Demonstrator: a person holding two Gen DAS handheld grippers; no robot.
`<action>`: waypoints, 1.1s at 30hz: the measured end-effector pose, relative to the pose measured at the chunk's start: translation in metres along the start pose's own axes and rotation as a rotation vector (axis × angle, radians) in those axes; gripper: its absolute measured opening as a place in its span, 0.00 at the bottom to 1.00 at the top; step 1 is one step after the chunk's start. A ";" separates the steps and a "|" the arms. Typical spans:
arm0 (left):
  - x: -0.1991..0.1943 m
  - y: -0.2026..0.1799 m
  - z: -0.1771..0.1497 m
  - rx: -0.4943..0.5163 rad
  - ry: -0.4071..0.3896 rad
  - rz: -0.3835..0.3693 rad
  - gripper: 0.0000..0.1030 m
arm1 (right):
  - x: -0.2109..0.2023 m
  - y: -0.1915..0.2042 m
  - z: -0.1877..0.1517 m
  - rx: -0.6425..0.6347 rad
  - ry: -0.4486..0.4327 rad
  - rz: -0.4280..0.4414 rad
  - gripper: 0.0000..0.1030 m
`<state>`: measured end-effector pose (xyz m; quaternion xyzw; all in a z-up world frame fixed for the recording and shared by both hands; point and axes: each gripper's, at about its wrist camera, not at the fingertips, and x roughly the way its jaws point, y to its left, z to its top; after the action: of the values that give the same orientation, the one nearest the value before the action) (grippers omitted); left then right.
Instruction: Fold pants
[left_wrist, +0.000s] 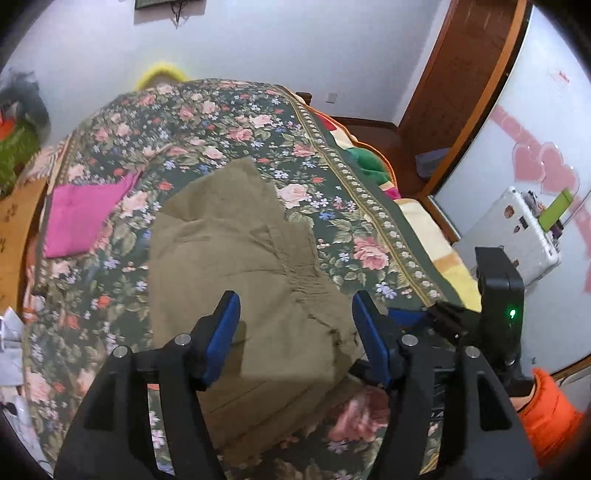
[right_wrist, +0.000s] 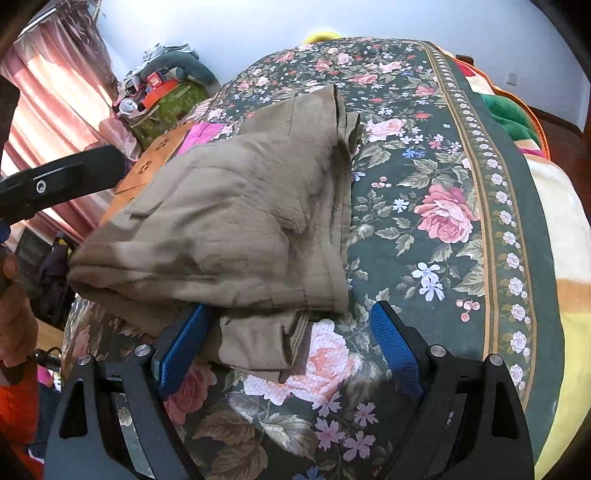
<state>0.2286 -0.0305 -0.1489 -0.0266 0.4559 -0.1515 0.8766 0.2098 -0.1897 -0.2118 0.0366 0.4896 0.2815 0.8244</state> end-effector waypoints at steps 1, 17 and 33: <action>-0.003 0.003 0.001 -0.001 -0.007 0.009 0.63 | 0.000 0.000 0.000 0.002 -0.002 0.003 0.84; 0.017 0.118 0.069 -0.021 -0.025 0.324 0.94 | -0.036 -0.009 0.005 0.014 -0.111 -0.063 0.85; 0.186 0.136 0.085 0.107 0.342 0.393 0.96 | -0.047 -0.030 0.007 0.091 -0.150 -0.118 0.85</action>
<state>0.4301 0.0372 -0.2719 0.1348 0.5850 -0.0048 0.7997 0.2113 -0.2371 -0.1811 0.0660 0.4401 0.2064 0.8714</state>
